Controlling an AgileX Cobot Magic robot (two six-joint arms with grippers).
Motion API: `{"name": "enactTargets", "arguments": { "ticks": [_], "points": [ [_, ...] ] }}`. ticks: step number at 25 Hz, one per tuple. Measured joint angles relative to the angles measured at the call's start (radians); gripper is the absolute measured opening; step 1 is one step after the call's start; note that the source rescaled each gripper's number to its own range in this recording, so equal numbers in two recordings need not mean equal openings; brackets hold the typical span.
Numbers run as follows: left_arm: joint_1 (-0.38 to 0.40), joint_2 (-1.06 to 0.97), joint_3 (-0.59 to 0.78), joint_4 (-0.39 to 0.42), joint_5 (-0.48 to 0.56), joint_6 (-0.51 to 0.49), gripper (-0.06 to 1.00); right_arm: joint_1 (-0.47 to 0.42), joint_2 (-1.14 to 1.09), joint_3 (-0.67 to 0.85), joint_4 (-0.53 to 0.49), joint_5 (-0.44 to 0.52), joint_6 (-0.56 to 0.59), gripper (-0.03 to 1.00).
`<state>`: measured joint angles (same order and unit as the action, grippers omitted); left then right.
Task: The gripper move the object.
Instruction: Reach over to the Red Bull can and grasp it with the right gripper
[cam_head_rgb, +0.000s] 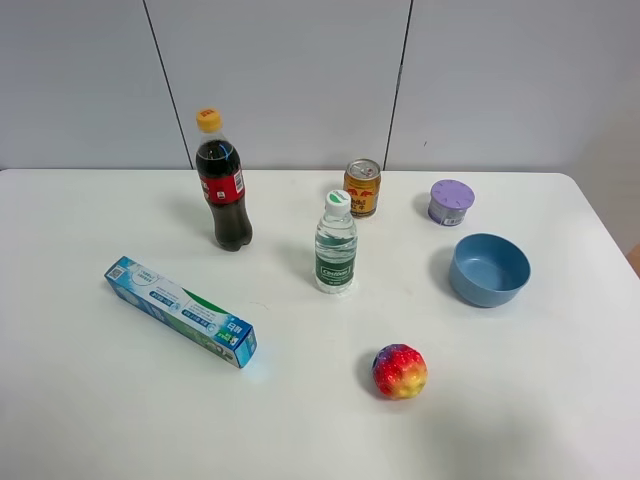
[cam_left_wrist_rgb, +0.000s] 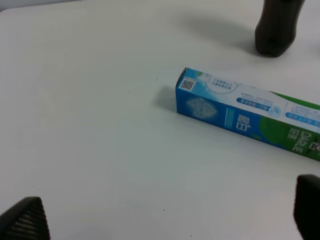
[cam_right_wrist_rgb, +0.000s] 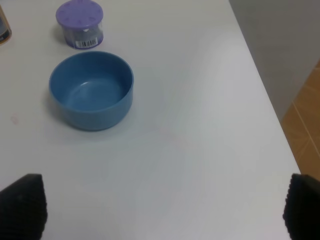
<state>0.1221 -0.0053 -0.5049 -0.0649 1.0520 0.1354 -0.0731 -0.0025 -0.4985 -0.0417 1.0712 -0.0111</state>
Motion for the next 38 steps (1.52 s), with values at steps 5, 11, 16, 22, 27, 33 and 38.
{"name": "enactTargets", "arguments": {
  "ticks": [5,11,16,22,27,33,38],
  "points": [
    [0.0,0.0,0.0,0.0,0.0,0.0,1.0,0.0,0.0,0.0,0.0,0.0,0.0,0.87],
    [0.0,0.0,0.0,0.0,0.0,0.0,1.0,0.0,0.0,0.0,0.0,0.0,0.0,0.87],
    [0.0,0.0,0.0,0.0,0.0,0.0,1.0,0.0,0.0,0.0,0.0,0.0,0.0,0.87],
    [0.0,0.0,0.0,0.0,0.0,0.0,1.0,0.0,0.0,0.0,0.0,0.0,0.0,0.87],
    [0.0,0.0,0.0,0.0,0.0,0.0,1.0,0.0,0.0,0.0,0.0,0.0,0.0,0.87],
    [0.0,0.0,0.0,0.0,0.0,0.0,1.0,0.0,0.0,0.0,0.0,0.0,0.0,0.87],
    [0.0,0.0,0.0,0.0,0.0,0.0,1.0,0.0,0.0,0.0,0.0,0.0,0.0,0.87]
  ]
}}
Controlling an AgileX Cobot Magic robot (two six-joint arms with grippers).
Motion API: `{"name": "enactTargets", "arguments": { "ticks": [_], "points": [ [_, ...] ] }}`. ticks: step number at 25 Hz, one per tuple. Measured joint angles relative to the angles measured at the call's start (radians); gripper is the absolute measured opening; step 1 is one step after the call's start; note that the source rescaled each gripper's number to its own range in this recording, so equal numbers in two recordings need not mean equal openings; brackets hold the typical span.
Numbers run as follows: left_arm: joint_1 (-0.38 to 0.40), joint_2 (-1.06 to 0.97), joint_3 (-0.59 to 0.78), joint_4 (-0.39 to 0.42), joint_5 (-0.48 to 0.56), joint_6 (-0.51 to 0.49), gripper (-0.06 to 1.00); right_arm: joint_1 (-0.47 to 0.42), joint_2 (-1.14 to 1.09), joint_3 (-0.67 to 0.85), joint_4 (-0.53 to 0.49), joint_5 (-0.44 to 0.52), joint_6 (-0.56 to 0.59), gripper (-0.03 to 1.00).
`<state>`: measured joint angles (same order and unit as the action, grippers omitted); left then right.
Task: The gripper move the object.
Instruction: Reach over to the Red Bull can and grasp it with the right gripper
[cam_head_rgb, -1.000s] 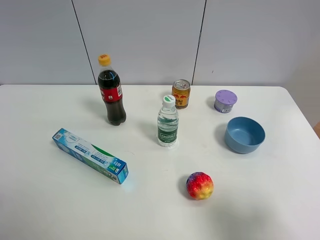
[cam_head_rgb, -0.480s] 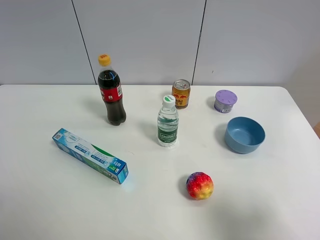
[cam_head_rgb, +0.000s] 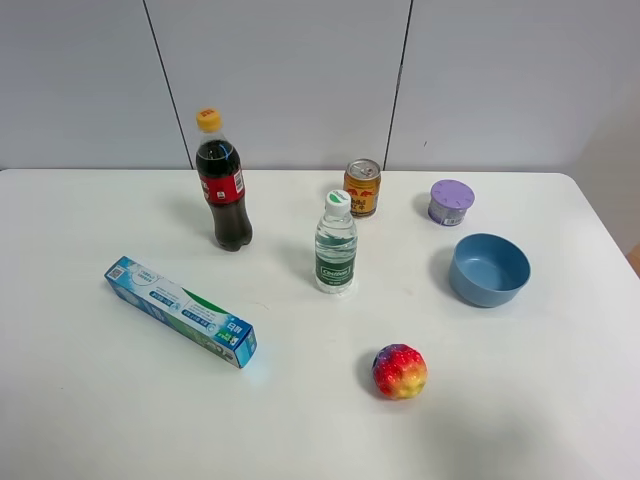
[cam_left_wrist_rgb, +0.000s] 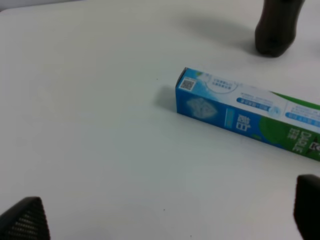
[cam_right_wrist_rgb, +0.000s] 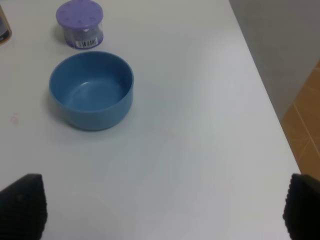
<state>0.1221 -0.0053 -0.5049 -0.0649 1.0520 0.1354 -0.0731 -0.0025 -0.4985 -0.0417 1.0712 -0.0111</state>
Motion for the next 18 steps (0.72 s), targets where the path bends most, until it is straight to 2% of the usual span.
{"name": "enactTargets", "arguments": {
  "ticks": [8,13,18],
  "points": [
    [0.0,0.0,0.0,0.0,0.0,0.0,1.0,0.0,0.062,0.0,0.006,0.0,-0.002,0.87],
    [0.0,0.0,0.0,0.0,0.0,0.0,1.0,0.0,0.317,-0.044,0.049,-0.03,-0.01,0.87],
    [0.0,0.0,0.0,0.0,0.0,0.0,1.0,0.0,0.62,-0.231,0.062,-0.13,-0.01,0.87]
  ]
}}
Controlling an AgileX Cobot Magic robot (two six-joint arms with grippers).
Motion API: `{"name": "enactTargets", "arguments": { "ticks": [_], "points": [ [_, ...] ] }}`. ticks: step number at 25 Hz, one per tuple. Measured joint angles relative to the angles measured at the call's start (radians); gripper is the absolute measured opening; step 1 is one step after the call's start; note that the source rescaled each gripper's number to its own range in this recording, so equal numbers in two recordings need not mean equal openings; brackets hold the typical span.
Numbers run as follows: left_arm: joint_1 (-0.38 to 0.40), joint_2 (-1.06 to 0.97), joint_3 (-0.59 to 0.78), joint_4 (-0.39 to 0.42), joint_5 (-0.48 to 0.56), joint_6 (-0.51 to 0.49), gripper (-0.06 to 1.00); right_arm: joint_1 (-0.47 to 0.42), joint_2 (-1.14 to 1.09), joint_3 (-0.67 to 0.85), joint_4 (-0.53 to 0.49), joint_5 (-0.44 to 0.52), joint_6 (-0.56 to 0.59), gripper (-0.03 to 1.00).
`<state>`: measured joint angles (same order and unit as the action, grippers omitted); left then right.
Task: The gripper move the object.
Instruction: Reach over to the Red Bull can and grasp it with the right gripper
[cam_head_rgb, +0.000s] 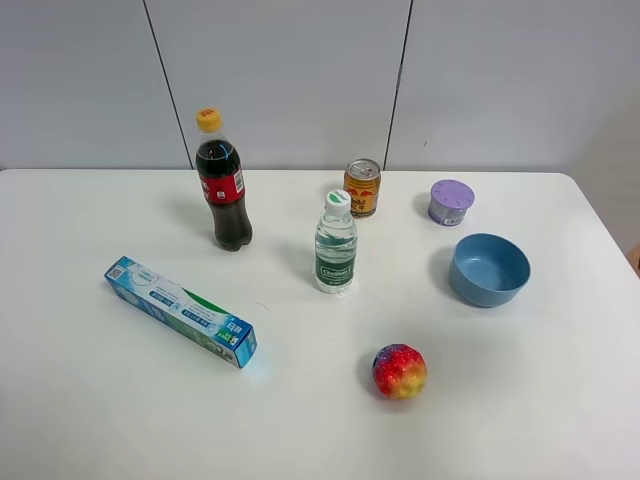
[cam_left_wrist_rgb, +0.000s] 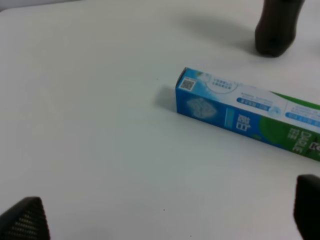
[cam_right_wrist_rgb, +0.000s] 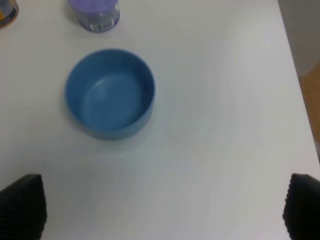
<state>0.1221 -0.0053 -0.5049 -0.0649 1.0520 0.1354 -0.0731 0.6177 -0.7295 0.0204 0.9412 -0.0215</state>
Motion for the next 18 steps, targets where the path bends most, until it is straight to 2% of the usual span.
{"name": "enactTargets", "arguments": {
  "ticks": [8,18],
  "points": [
    [0.0,0.0,0.0,0.0,0.0,0.0,1.0,0.002,0.48,-0.42,0.001,-0.024,0.003,0.87],
    [0.0,0.0,0.0,0.0,0.0,0.0,1.0,0.218,0.974,-0.884,-0.008,0.0,0.009,0.87]
  ]
}}
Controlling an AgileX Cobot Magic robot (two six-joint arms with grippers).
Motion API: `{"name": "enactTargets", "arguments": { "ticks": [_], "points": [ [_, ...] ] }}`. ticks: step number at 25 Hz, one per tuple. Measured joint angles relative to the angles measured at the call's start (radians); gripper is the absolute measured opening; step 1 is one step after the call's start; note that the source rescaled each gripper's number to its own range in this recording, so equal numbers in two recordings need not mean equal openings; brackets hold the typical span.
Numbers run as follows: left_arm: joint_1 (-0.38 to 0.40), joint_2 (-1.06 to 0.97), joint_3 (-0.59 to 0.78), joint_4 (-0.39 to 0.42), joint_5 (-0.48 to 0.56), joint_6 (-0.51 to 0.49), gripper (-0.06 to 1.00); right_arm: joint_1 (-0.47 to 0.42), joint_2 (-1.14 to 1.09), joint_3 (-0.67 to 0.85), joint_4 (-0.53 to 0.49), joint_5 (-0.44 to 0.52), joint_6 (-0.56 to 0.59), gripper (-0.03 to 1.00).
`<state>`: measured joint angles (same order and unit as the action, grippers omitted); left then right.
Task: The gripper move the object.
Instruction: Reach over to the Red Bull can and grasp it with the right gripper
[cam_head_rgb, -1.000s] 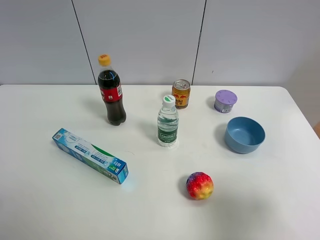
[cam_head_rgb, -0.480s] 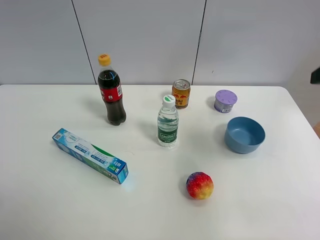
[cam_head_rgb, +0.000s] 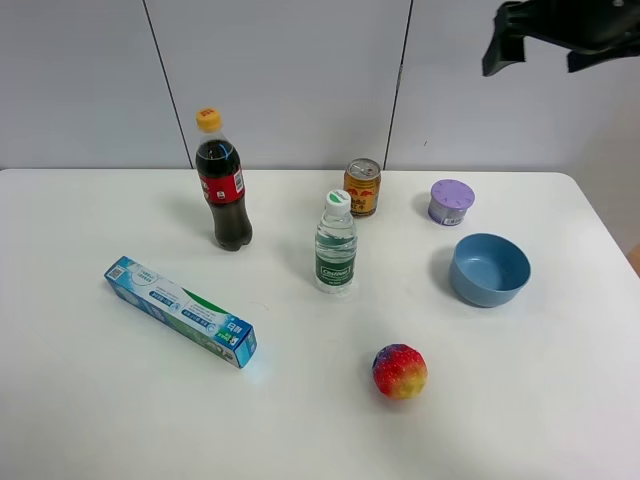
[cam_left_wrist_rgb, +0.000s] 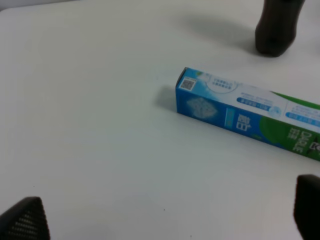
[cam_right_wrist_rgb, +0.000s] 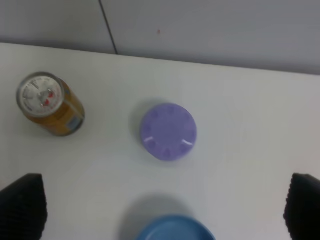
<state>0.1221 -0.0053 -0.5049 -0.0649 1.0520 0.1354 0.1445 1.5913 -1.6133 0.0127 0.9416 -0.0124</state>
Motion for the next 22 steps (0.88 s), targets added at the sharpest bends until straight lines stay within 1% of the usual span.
{"name": "enactTargets", "arguments": {
  "ticks": [5,8,10,15,22],
  "points": [
    [0.0,0.0,0.0,0.0,0.0,0.0,1.0,0.086,0.198,-0.166,0.0,0.006,0.001,0.87],
    [0.0,0.0,0.0,0.0,0.0,0.0,1.0,0.121,0.289,-0.213,0.0,0.006,0.001,0.87],
    [0.0,0.0,0.0,0.0,0.0,0.0,1.0,0.142,0.359,-0.221,0.0,0.012,0.001,0.87],
    [0.0,0.0,0.0,0.0,0.0,0.0,1.0,0.158,0.44,-0.221,0.008,0.016,0.001,0.87],
    [0.0,0.0,0.0,0.0,0.0,0.0,1.0,0.184,0.514,-0.221,0.011,-0.069,0.001,0.87]
  ]
}}
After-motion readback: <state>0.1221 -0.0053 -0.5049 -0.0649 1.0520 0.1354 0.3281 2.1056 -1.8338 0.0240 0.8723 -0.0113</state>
